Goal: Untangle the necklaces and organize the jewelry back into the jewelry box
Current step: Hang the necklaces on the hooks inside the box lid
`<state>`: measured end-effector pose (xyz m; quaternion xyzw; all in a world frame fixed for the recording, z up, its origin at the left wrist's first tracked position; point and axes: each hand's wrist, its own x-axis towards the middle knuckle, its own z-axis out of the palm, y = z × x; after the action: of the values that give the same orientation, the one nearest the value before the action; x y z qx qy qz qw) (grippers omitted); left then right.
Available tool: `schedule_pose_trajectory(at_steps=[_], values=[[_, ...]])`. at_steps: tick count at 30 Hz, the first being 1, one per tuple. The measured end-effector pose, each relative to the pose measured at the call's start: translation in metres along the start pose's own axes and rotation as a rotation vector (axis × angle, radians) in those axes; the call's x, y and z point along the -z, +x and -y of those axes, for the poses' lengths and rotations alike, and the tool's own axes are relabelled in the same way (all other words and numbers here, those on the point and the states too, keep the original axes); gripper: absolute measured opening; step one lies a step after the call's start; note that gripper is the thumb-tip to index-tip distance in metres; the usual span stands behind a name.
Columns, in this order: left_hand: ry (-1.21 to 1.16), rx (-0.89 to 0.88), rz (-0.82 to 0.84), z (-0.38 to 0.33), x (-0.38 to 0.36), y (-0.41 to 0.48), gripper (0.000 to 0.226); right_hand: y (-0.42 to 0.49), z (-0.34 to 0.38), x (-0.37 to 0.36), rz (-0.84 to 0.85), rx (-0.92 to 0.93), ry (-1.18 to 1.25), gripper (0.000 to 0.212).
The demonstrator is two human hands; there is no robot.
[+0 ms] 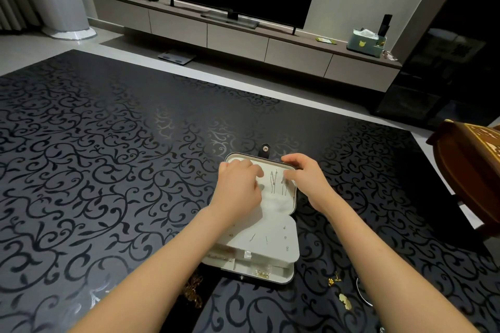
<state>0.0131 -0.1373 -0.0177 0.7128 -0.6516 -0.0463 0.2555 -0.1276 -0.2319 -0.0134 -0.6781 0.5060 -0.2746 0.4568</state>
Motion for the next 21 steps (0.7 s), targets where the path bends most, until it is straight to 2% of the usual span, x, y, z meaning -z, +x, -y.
schedule_pose_trajectory(at_steps=[9, 16, 21], values=[[-0.155, 0.101, -0.035, 0.017, 0.033, -0.003, 0.029, 0.008, -0.006, 0.001, 0.027, -0.021, -0.121, 0.036], [-0.246, 0.167, -0.137, 0.029, 0.057, -0.018, 0.031, -0.016, 0.029, 0.012, -0.02, 0.186, -0.246, 0.027], [-0.244, 0.187, -0.182, 0.038, 0.067, -0.046, 0.026, -0.076, 0.055, 0.012, -0.097, 0.388, -0.304, 0.016]])
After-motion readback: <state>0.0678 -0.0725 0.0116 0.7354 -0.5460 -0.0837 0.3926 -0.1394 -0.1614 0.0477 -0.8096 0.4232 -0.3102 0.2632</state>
